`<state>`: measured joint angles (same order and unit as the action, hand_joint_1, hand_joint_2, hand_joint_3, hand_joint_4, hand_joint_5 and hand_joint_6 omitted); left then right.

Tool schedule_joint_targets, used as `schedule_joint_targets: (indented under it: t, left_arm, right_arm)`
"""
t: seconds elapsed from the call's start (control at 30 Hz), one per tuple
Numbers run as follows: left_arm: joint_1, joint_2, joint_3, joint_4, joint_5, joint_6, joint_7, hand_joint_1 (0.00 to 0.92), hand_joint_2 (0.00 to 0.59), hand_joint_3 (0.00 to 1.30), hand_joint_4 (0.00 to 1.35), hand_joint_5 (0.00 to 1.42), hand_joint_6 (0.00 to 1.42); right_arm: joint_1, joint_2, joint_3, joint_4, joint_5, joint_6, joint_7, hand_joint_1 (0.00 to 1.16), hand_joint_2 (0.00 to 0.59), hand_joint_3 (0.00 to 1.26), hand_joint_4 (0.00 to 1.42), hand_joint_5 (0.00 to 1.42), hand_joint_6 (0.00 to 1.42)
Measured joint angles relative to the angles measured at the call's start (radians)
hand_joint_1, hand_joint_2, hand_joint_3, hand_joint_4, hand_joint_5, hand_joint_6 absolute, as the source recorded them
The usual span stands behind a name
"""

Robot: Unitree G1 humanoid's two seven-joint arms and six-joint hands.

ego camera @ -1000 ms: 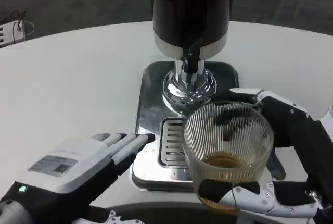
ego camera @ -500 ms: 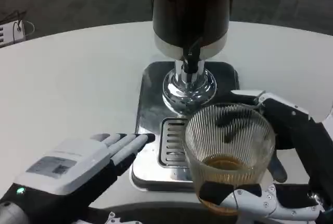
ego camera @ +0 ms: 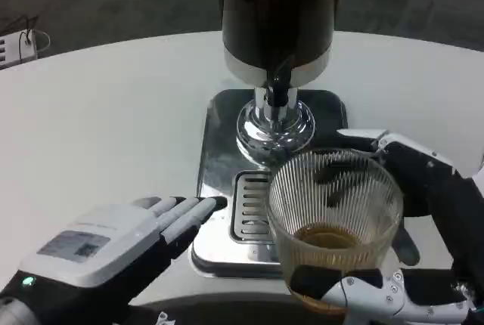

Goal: Grasp the cup under the faucet to collect the drink, then remove the cup.

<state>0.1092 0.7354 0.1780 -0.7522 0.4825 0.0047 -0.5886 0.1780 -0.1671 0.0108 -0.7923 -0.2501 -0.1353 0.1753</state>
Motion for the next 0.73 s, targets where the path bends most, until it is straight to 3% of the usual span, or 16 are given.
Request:
schedule_joint_targets:
  t: [0.73]
  left_arm:
    - [-0.001,0.000,0.000,0.000,-0.002,0.014,0.000,0.000,0.047,0.00,0.00,0.00,0.00]
  right_arm:
    - [0.004,0.002,-0.001,0.000,0.000,0.000,0.000,0.90,0.245,0.98,1.18,1.37,1.42]
